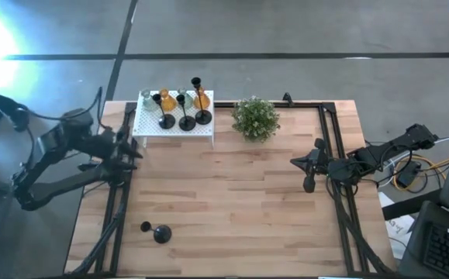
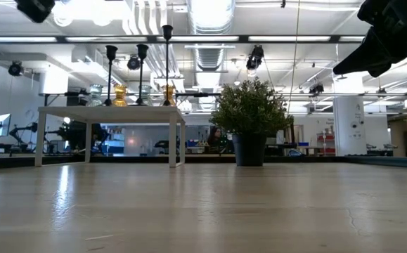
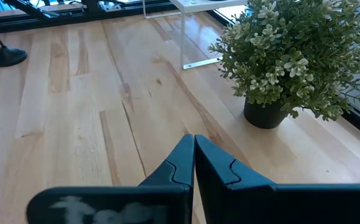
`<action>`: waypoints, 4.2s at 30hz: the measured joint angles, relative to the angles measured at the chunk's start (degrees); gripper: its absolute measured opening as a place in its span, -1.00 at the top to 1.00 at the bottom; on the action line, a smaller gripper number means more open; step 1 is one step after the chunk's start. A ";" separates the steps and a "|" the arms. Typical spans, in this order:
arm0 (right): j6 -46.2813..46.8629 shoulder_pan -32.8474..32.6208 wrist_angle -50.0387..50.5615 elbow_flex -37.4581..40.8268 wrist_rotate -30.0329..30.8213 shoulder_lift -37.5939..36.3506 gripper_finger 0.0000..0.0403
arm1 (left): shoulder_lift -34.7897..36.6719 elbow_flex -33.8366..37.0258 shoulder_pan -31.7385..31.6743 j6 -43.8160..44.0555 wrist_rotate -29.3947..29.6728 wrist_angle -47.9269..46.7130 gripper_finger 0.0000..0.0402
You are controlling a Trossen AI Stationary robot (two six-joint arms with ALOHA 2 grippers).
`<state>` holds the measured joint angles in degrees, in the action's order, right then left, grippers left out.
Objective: Pick & Place candle stick holders
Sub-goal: Put the large black candle holder on the shelf
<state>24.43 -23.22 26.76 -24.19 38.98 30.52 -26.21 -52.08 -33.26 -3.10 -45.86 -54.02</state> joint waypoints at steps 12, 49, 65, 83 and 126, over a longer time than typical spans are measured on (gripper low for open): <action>0.00 0.01 0.00 0.00 0.00 0.00 0.96 | -0.93 10.90 0.16 -8.27 -18.82 6.76 0.27; -0.02 0.00 0.00 -0.01 0.00 0.00 0.96 | -0.50 28.99 46.02 6.53 11.49 32.52 0.38; -0.01 0.00 0.00 0.00 0.00 0.00 0.96 | -8.75 28.99 57.48 7.93 17.56 36.16 0.38; 0.00 0.04 0.00 -0.01 0.00 0.00 0.96 | -21.11 28.99 63.55 9.53 17.92 51.21 0.38; -0.02 0.00 0.02 -0.01 0.00 0.00 0.96 | -9.10 -7.79 64.62 33.29 98.33 1.30 0.92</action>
<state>24.41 -23.22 26.78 -24.21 38.98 30.52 -35.31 -59.88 31.36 30.18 52.48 -52.72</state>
